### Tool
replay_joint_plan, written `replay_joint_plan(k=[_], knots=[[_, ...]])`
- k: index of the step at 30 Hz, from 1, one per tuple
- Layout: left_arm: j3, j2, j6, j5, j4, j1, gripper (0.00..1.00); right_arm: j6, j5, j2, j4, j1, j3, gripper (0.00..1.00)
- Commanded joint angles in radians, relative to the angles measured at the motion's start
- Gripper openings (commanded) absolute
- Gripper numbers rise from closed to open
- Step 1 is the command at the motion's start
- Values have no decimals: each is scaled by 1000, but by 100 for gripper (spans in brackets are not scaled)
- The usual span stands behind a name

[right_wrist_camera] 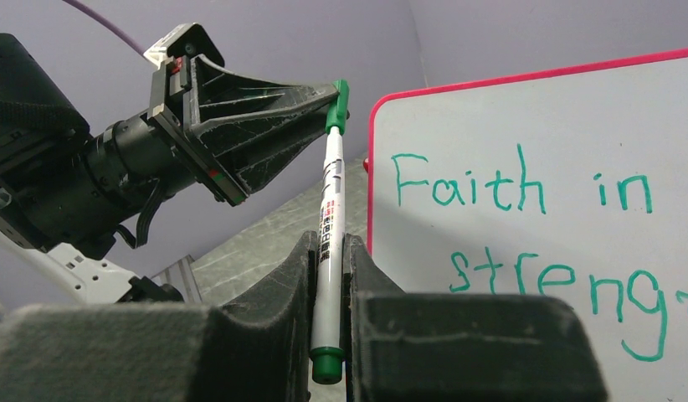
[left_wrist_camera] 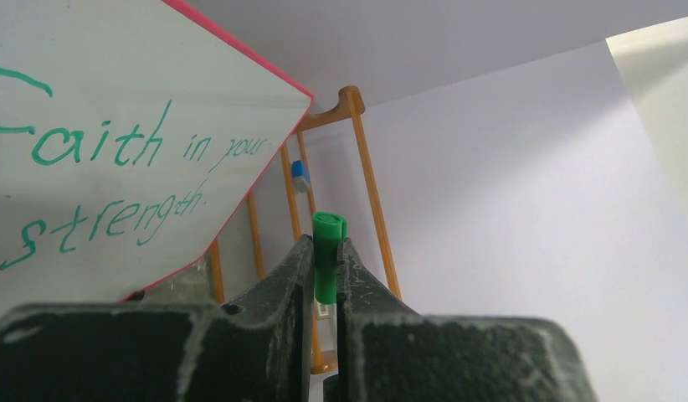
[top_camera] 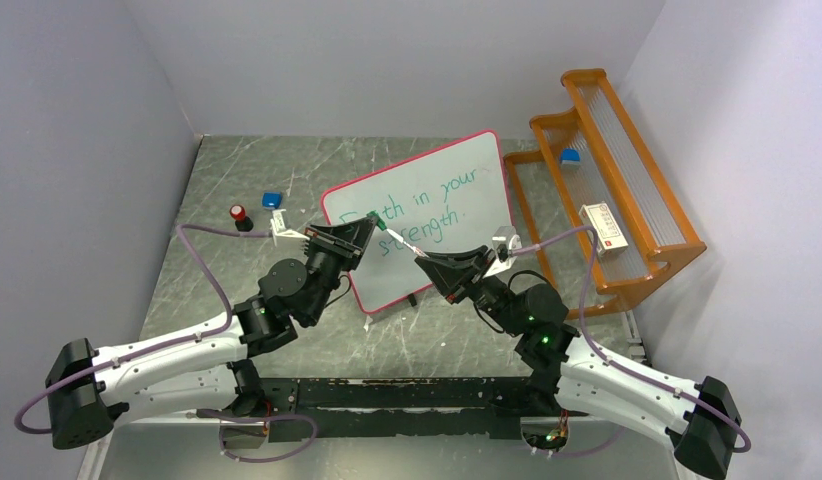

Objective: Write a sentence on the whiteboard
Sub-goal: Close the whiteboard marker at the center of the board.

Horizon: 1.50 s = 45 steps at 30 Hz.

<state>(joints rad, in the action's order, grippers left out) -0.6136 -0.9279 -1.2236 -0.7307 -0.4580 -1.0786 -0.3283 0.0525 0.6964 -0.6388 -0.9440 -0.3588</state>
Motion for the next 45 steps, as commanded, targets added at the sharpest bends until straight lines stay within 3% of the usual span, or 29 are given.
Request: replay_joint_plan(k=[1,24,31,37,45], knots=[[7,0,-12,-1,-42,5,5,8,0,-4,-36,-8,-35,0],[32,-48,-16,129,-150,3,5,-4,87,57,-181,-7,-19,0],[36,-99,40,211,-230,0,5,-22,114,100,-285,-8,-9,0],[17,-94,210,282,-219,0,5,-40,116,101,-320,-9,1,0],[-47,36,510,356,-45,50,42,-91,133,9,-298,-7,68,0]])
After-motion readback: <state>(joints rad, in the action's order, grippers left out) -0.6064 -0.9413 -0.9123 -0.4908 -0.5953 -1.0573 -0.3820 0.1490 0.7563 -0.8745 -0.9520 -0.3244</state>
